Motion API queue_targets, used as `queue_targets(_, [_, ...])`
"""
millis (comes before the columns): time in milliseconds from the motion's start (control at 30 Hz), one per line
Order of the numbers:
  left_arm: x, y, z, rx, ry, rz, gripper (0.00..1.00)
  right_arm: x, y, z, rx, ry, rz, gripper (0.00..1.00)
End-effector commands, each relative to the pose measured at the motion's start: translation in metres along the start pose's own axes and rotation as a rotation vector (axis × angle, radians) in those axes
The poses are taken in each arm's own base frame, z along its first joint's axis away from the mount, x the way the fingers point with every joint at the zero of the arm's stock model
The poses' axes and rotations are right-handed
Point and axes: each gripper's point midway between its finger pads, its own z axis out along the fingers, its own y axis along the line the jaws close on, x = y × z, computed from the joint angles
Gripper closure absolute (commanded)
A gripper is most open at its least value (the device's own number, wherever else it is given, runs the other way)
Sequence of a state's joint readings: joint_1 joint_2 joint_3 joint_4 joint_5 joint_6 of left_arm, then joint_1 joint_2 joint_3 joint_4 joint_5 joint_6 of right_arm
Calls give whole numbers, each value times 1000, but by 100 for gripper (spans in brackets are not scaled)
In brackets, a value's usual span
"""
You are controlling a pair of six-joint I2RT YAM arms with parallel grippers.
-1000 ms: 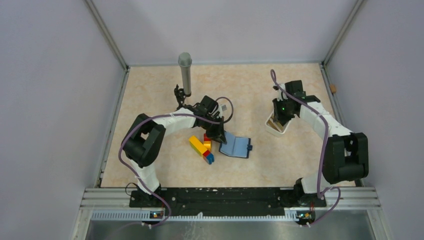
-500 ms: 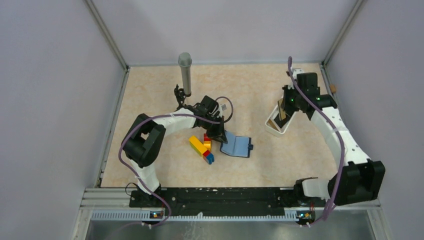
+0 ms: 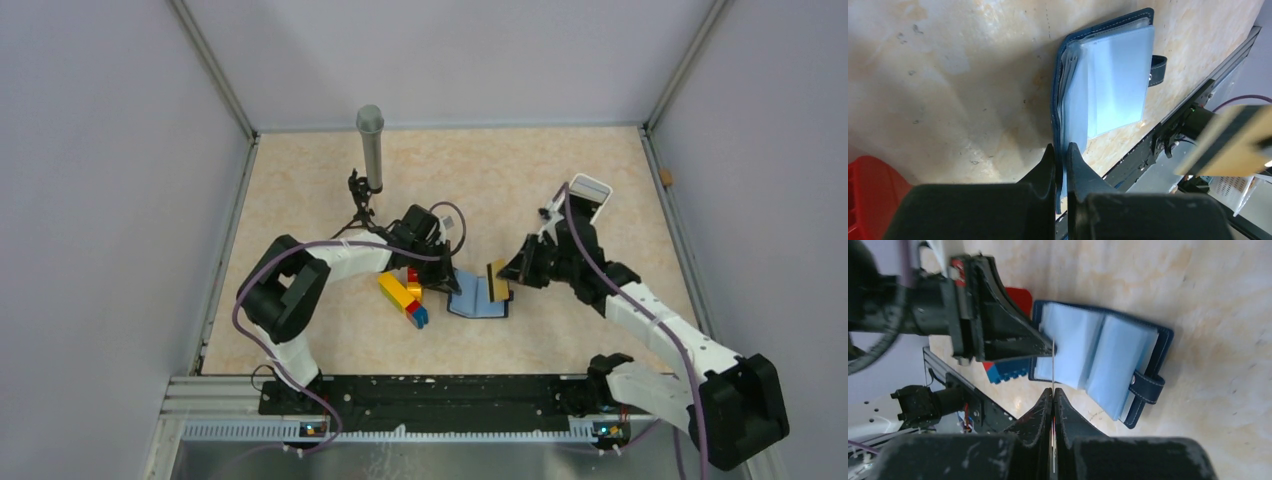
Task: Put the credit cards into the card holder
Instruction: Insert the credit card into the card holder.
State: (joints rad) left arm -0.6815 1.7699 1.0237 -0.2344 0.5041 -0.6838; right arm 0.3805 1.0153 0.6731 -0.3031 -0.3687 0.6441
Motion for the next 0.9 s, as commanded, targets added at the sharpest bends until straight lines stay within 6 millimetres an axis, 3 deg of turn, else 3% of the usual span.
queue_targets(0, [-2,-7,1,17,-48,16,100,11,28,14,-137,-67,149,100])
queue_targets(333, [5,3,5,-11,-25,29,100,45,-8,36,-103,-77,260,100])
queue_targets(867, [8,13,10,-41,-3,35,100,61,-35,52,-61,-80,255,100])
